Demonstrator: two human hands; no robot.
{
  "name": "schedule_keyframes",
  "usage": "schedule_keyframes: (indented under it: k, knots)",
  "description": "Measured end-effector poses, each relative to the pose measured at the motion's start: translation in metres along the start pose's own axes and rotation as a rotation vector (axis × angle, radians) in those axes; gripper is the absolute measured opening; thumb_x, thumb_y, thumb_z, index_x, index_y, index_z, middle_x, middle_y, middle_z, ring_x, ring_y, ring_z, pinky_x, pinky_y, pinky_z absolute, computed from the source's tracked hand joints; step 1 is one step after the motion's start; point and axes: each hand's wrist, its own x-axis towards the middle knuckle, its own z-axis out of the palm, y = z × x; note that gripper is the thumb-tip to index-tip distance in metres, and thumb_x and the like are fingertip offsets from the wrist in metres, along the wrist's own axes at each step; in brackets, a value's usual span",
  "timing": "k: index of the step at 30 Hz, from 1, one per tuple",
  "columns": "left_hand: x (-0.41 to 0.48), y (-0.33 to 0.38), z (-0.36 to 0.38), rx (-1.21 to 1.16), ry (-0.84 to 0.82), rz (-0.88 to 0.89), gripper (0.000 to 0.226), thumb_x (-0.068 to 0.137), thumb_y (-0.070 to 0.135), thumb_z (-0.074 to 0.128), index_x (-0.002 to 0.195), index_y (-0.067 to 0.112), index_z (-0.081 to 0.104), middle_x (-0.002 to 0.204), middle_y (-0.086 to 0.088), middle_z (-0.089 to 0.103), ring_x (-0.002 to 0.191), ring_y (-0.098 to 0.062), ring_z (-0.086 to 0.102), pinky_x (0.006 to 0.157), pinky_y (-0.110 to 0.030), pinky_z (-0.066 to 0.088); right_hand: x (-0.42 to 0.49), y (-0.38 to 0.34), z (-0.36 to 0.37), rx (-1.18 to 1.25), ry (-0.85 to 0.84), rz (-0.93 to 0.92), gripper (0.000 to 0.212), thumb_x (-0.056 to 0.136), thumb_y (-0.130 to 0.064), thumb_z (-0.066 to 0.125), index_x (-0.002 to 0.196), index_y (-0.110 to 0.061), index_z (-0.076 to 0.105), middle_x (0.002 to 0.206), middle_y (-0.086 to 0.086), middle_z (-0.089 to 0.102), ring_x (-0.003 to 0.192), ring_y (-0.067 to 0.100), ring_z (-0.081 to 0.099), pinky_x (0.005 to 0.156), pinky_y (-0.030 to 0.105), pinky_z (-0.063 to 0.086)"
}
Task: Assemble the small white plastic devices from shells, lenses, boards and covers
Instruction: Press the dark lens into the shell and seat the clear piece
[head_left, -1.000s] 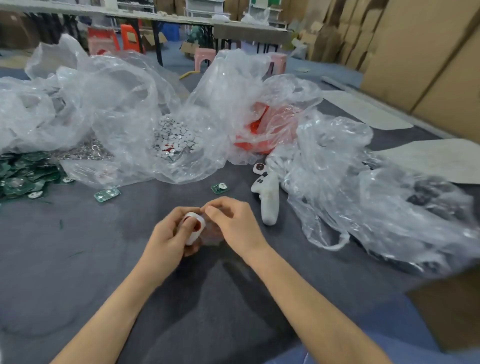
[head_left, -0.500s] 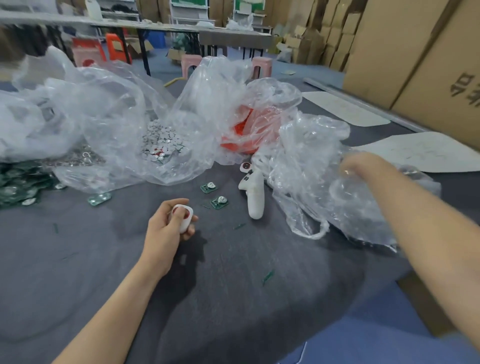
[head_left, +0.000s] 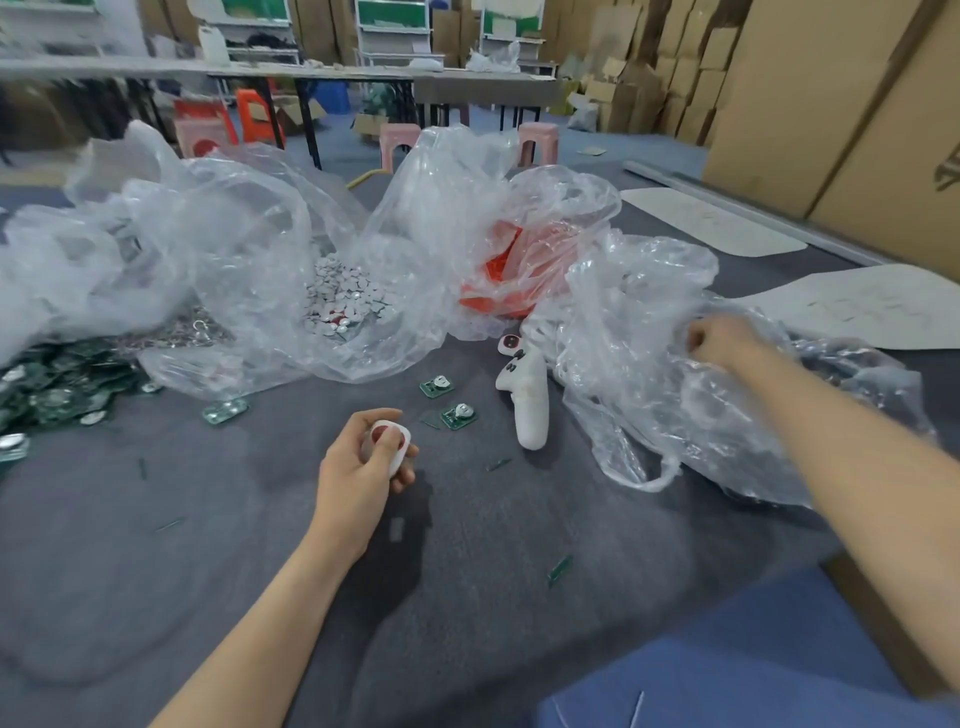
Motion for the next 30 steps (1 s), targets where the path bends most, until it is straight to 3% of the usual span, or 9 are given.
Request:
schedule_keyframes:
  k: [5,8,10,12,14,16,22,26,30]
  knots:
    - [-0.002,0.0,0.001,0.233,0.052,0.029,0.041,0.082,0.012,0.07,0.103,0.041,0.05,0.079,0.017,0.062,0.056,-0.006,0.054,0.063,-0.025,0.047,-0.031,-0.019,-0.033,0.219,0.441,0.133,0.019,0.08,-0.01,0.062,0.099,-0.006,0.06,0.108,0.026,0.058,0.09,0.037,0.054,0.074,0.037,0.045]
    - [-0.003,0.001,0.002,0.233,0.12,0.039,0.04,0.082,0.006,0.068,0.095,0.036,0.044,0.082,0.012,0.061,0.056,-0.004,0.056,0.065,-0.031,0.051,-0.081,-0.05,-0.046,0.553,0.607,-0.124,0.008,0.077,-0.014,0.061,0.083,-0.016,0.056,0.085,0.016,0.065,0.074,0.029,0.05,0.064,0.035,0.04]
    - [-0.004,0.001,0.003,0.203,0.152,0.036,0.039,0.084,0.005,0.067,0.093,0.034,0.043,0.083,0.01,0.061,0.052,-0.004,0.057,0.06,-0.026,0.052,-0.12,-0.083,-0.045,0.926,0.401,-0.383,0.016,0.079,-0.009,0.061,0.076,-0.023,0.053,0.075,0.009,0.068,0.064,0.022,0.061,0.058,0.035,0.05]
    - [-0.004,0.004,0.003,0.161,0.166,0.023,0.037,0.084,0.005,0.067,0.093,0.033,0.044,0.082,0.009,0.062,0.049,-0.006,0.058,0.053,-0.019,0.049,-0.143,-0.115,-0.035,1.191,0.045,-0.558,0.024,0.084,0.006,0.058,0.079,-0.017,0.055,0.069,0.005,0.069,0.055,0.015,0.061,0.052,0.026,0.052]
    - [-0.005,0.006,0.002,0.116,0.157,0.009,0.035,0.084,0.006,0.068,0.094,0.032,0.048,0.077,0.011,0.064,0.048,-0.006,0.058,0.052,-0.016,0.047,-0.148,-0.145,-0.013,1.243,-0.215,-0.616,0.019,0.086,0.012,0.054,0.087,-0.006,0.058,0.069,0.009,0.069,0.053,0.018,0.059,0.051,0.026,0.051]
    - [-0.006,0.008,0.002,0.119,0.137,0.022,0.034,0.085,0.006,0.069,0.096,0.032,0.05,0.077,0.011,0.065,0.049,-0.005,0.058,0.052,-0.015,0.047,-0.146,-0.169,0.014,1.237,-0.336,-0.617,0.017,0.089,0.009,0.054,0.1,-0.003,0.062,0.074,0.011,0.069,0.055,0.019,0.06,0.054,0.026,0.051]
    - [-0.01,0.01,0.005,0.288,0.064,0.104,0.036,0.084,0.012,0.071,0.104,0.032,0.05,0.084,0.009,0.066,0.067,-0.01,0.064,0.066,-0.022,0.052,-0.142,-0.188,0.088,1.461,-0.422,-0.471,0.025,0.094,0.001,0.052,0.1,-0.017,0.069,0.082,0.011,0.074,0.07,0.018,0.068,0.065,0.027,0.055]
    - [-0.013,0.01,0.007,0.229,0.052,0.095,0.034,0.084,0.01,0.071,0.099,0.034,0.051,0.08,0.008,0.064,0.055,-0.007,0.059,0.058,-0.013,0.045,-0.136,-0.184,0.1,1.672,-0.421,-0.351,0.021,0.093,0.002,0.052,0.097,-0.012,0.068,0.082,0.008,0.073,0.067,0.012,0.065,0.059,0.021,0.051]
    - [-0.014,0.01,0.01,0.243,0.036,0.098,0.033,0.083,0.016,0.072,0.099,0.037,0.051,0.074,0.013,0.063,0.053,-0.007,0.054,0.057,-0.016,0.046,-0.135,-0.182,0.102,1.797,-0.443,-0.281,0.016,0.09,0.003,0.056,0.089,-0.006,0.068,0.076,0.005,0.071,0.062,0.01,0.062,0.055,0.02,0.051]
